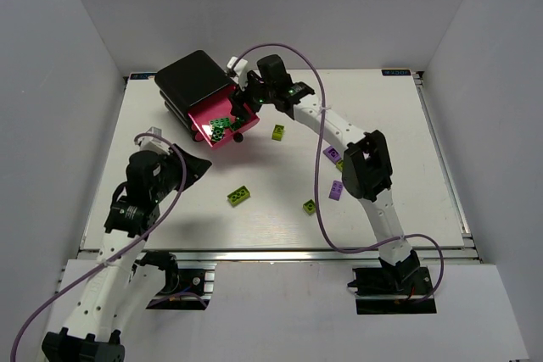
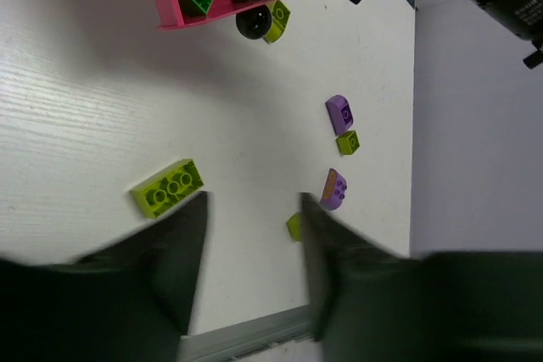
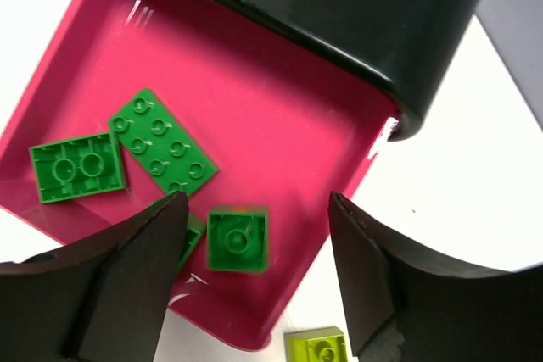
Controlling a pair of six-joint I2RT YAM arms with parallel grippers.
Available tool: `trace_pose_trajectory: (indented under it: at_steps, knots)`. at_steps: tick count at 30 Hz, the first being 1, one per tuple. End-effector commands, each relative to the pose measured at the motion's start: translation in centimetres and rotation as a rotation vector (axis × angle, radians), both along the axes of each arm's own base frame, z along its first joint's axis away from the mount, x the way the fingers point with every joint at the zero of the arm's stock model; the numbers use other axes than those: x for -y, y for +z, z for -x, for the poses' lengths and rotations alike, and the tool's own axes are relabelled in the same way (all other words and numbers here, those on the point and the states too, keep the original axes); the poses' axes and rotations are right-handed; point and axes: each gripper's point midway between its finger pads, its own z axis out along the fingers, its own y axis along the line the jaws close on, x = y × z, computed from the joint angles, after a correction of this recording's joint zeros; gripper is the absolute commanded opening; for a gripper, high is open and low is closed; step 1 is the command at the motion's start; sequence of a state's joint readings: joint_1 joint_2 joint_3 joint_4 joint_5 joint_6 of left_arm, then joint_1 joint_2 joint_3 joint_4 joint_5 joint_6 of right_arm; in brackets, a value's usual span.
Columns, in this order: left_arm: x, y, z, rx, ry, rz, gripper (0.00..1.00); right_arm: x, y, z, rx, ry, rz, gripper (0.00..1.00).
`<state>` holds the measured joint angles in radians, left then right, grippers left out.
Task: Sort the legos into containers by color
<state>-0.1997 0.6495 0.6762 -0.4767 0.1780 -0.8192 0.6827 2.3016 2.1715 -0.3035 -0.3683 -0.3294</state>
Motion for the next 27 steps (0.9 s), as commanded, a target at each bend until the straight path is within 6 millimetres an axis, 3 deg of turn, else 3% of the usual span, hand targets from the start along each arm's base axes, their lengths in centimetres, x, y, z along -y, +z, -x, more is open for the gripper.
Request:
trace_pose_trajectory:
  at_steps: [1, 3, 4, 5, 6, 8, 9, 13, 15, 16, 18, 19, 21, 22, 23, 25, 27]
  knots:
    - [0.7, 0.4, -0.6, -0.019, -0.059, -0.039, 0.45, -0.1, 4.3, -1.3, 0.107, -0.02, -0.059, 0.73]
    - [1.1, 1.0, -1.1, -0.013, -0.097, -0.06, 0.31, 0.1, 5.6, -1.2, 0.111, -0.026, -0.075, 0.72]
    - [1.3, 0.4, -1.7, -0.041, -0.109, -0.07, 0.17, 0.3, 6.3, -1.3, 0.115, -0.033, -0.087, 0.7]
    - [1.5, 0.4, -2.0, -0.048, -0.125, -0.079, 0.13, 0.6, 7.0, -1.2, 0.115, -0.042, -0.099, 0.67]
    - [1.7, 1.0, -2.3, -0.035, -0.148, -0.09, 0.08, 1.1, 9.0, -0.9, 0.125, -0.055, -0.125, 0.6]
    - [2.3, 0.1, -2.9, -0.08, -0.179, -0.106, 0.01, 2.8, 9.4, -1.4, 0.107, -0.096, -0.131, 0.46]
    - [2.4, 0.2, -3.2, -0.079, -0.187, -0.115, 0.0, 3.7, 11.2, -0.9, 0.114, -0.103, -0.155, 0.31]
    - [3.5, -1.6, -3.7, -0.145, -0.229, -0.153, 0.0, 8.5, 11.6, -1.0, 0.066, -0.177, -0.163, 0.0]
    - [4.5, -3.0, -3.9, -0.192, -0.251, -0.174, 0.0, 11.1, 12.2, -1.3, 0.062, -0.214, -0.169, 0.0]
    - [4.5, -3.1, -4.3, -0.196, -0.239, -0.192, 0.01, 11.8, 10.8, -1.1, 0.034, -0.225, -0.151, 0.0]
    - [5.2, -4.2, -5.0, -0.23, -0.243, -0.222, 0.0, 14.0, 10.9, -1.4, 0.021, -0.264, -0.155, 0.0]
    - [5.7, -4.6, -5.3, -0.236, -0.24, -0.255, 0.01, 14.7, 9.6, -1.3, -0.009, -0.273, -0.142, 0.0]
    - [6.2, -4.4, -6.3, -0.235, -0.225, -0.302, 0.01, 16.4, 9.7, -1.5, -0.017, -0.301, -0.148, 0.0]
    - [6.5, -5.6, -6.8, -0.261, -0.213, -0.357, 0.02, 16.9, 9.0, -1.4, -0.033, -0.308, -0.141, 0.0]
    - [6.1, -5.0, -7.8, -0.249, -0.171, -0.402, 0.02, 17.1, 9.0, -1.2, -0.037, -0.309, -0.141, 0.0]
    - [5.9, -6.2, -8.5, -0.277, -0.147, -0.505, 0.03, 17.8, 9.2, -1.2, -0.041, -0.314, -0.145, 0.0]
    - [4.8, -5.7, -10.0, -0.239, -0.117, -0.629, 0.03, 18.1, 9.1, -0.9, -0.046, -0.312, -0.144, 0.0]
